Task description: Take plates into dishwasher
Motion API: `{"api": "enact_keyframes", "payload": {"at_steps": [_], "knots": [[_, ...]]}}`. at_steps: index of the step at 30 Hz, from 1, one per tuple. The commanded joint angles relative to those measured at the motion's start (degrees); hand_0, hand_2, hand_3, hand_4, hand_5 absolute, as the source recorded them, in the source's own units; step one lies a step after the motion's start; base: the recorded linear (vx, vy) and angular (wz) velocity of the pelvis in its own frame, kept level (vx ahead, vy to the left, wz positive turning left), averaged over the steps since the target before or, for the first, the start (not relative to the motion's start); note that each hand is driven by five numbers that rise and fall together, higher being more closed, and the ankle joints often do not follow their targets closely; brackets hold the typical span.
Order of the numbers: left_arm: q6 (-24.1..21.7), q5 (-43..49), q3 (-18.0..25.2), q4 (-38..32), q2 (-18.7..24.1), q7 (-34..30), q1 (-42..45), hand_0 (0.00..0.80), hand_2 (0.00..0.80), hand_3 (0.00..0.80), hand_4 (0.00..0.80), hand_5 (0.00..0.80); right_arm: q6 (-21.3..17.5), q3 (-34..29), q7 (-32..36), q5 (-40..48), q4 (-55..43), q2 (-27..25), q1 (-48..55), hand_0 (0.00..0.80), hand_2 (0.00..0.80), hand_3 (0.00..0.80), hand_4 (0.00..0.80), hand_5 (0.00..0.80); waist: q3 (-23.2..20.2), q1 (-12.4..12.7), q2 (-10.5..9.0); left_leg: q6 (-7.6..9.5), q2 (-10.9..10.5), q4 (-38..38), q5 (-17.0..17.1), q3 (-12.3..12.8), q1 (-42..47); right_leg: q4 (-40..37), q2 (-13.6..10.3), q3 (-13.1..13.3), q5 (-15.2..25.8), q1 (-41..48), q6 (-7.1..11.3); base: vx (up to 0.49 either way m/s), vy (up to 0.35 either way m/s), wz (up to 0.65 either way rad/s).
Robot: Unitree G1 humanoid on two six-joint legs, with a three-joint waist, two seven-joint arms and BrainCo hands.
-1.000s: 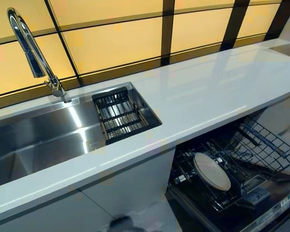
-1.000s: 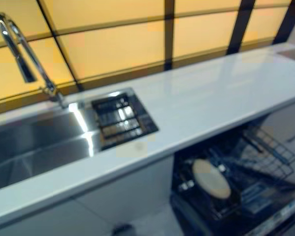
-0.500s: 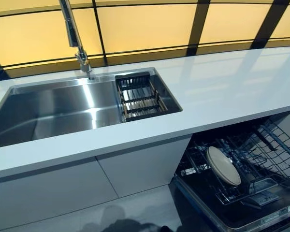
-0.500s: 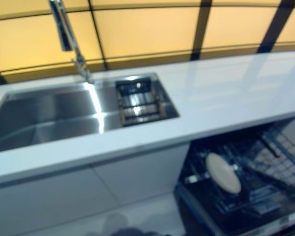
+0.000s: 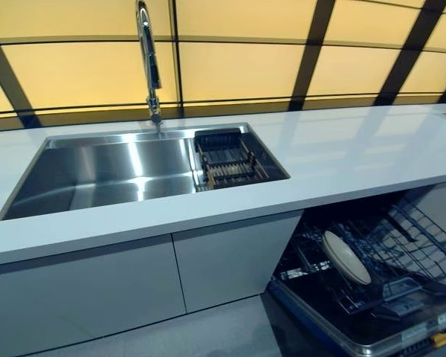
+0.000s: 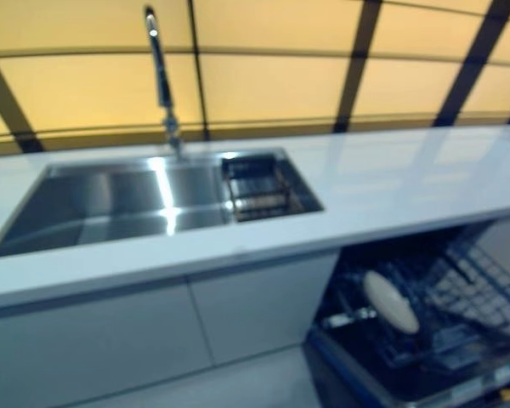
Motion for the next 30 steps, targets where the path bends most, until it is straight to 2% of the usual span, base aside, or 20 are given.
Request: {"api": "enact_keyframes", "payload": {"at_steps": [1,2,3,5,7,8,10,11,12,14,19,23,30], "knots": [[1.95,3.49,4.36,3.33,2.2,-1.5,3.66,0.0,0.0,0.0,0.0,0.0,-2.05,-0.01,-7.72,1.65,-1.03,1.06,-1.45,0.0,0.0,0.0,0.0,0.0,-0.3,4.24,-1.44,-0.05,-0.37,0.55,1.05,-2.46,-1.0,-11.76,-7.17,0.14,10.67,7.59,2.84,-0.158,-0.402,-0.58],[2.45,2.91,4.82,3.18,2.01,-0.58,3.74,0.0,0.0,0.0,0.0,0.0,-2.09,0.28,-8.03,0.89,-0.64,2.01,-1.8,0.0,0.0,0.0,0.0,0.0,-0.15,4.56,-1.81,-0.49,0.59,2.14,-0.05,-2.51,-1.08,-12.86,-9.06,0.06,12.1,7.51,3.52,-0.109,-0.45,-0.67],[3.04,2.27,4.88,2.58,1.72,0.69,3.57,0.0,0.0,0.0,0.0,0.0,-2.49,0.77,-8.27,0.11,0.24,3.01,-2.08,0.0,0.0,0.0,0.0,0.0,0.5,4.2,-2.48,-0.99,2.54,4.82,-2.33,-2.55,-0.75,-13.06,-10.67,0.77,13.41,5.98,4.44,-0.087,-0.411,-0.54],[4.0,1.45,4.97,0.81,1.32,2.1,3.31,0.0,0.0,0.0,0.0,0.0,-3.02,1.69,-9.33,-0.64,0.9,3.92,-2.5,0.0,0.0,0.0,0.0,0.0,1.13,4.13,-3.14,-1.64,4.36,6.25,-3.6,-1.82,0.05,-12.67,-10.62,-1.01,12.61,4.33,4.78,-0.061,-0.27,-0.37],[5.46,0.53,4.31,-2.35,0.53,3.01,3.27,0.0,0.0,0.0,0.0,0.0,-2.99,1.92,-8.54,-1.21,0.47,3.41,-2.35,0.0,0.0,0.0,0.0,0.0,1.42,4.27,-2.94,-1.97,5.43,5.24,-3.31,-2.35,1.47,-11.17,-8.98,-0.67,10.3,4.38,4.69,-0.06,-0.151,-0.25],[5.33,0.95,4.22,-2.73,0.26,3.06,3.25,0.0,0.0,0.0,0.0,0.0,-3.58,1.99,-8.57,-1.09,0.46,3.33,-2.35,0.0,0.0,0.0,0.0,0.0,1.41,4.41,-2.91,-2.02,5.47,5.01,-3.11,-2.44,1.51,-11.19,-8.81,-0.87,9.82,4.62,4.63,-0.113,-0.178,0.02],[3.34,1.46,3.73,-3.91,-0.8,2.84,3.11,0.0,0.0,0.0,0.0,0.0,-4.91,2.17,-8.26,1.29,-0.49,3.04,-2.89,0.0,0.0,0.0,0.0,0.0,0.68,5.46,-2.99,-2.55,5.07,3.37,-1.02,-1.87,0.78,-12.12,-8.99,-4.55,8.82,6.08,4.69,-0.113,-0.123,0.1],[3.23,1.51,3.63,-4.07,-0.93,2.51,3.07,0.0,0.0,0.0,0.0,0.0,-5.13,2.28,-8.07,1.95,-0.69,3.1,-3.06,0.0,0.0,0.0,0.0,0.0,0.75,5.59,-2.61,-2.74,5.4,2.94,-0.89,-1.57,1.18,-11.96,-8.71,-4.96,8.38,6.46,4.74,-0.067,-0.019,-0.05],[3.4,1.9,3.28,-4.83,-0.92,1.06,2.44,0.0,0.0,0.0,0.0,0.0,-4.99,2.79,-7.41,3.59,-1.74,3.97,-3.58,0.0,0.0,0.0,0.0,0.0,0.68,5.33,-2.02,-3.12,5.84,1.05,0.71,-0.68,1.68,-11.07,-7.98,-5.31,6.7,6.77,4.43,-0.041,-0.012,-0.08],[4.46,2.41,2.71,-5.96,-0.59,-0.57,0.53,0.0,0.0,0.0,0.0,0.0,-4.75,3.51,-6.87,4.91,-2.17,5.44,-3.57,0.0,0.0,0.0,0.0,0.0,0.61,5.08,-1.67,-3.38,5.87,-0.33,2.26,-0.49,1.48,-10.85,-7.28,-5.78,5.43,7.41,4.1,-0.051,-0.022,-0.06],[4.85,2.09,1.41,-6.69,-0.69,-0.46,-1.62,0.0,0.0,0.0,0.0,0.0,-6.47,4.84,-7.56,5.76,1.05,8.28,-3.09,0.0,0.0,0.0,0.0,0.0,0.79,4.56,-1.08,-4.27,5.5,-3.85,4.92,-0.7,2.06,-11.88,-6.09,-6.29,4.93,8.23,4.19,-0.028,-0.065,0.03],[4.01,2.3,1.88,-5.79,-0.33,-0.18,-0.28,0.0,0.0,0.0,0.0,0.0,-7.07,5.68,-9.17,9.3,0.98,10.64,-2.22,0.0,0.0,0.0,0.0,0.0,1.2,4.48,-0.51,-4.25,5.12,-5.03,6.37,-0.86,1.09,-12.28,-5.59,-6.12,4.53,8.22,4.03,-0.022,-0.033,0.0],[1.94,2.54,2.59,-4.25,-1.1,0.17,1.41,0.0,0.0,0.0,0.0,0.0,-11.51,5.87,-11.88,17.69,1.02,15.34,-2.21,0.0,0.0,0.0,0.0,0.0,2.39,4.15,1.0,-3.77,4.24,-6.07,6.64,-1.59,0.55,-11.43,-5.5,-5.46,4.11,6.54,3.8,-0.053,-0.045,0.01]]}}
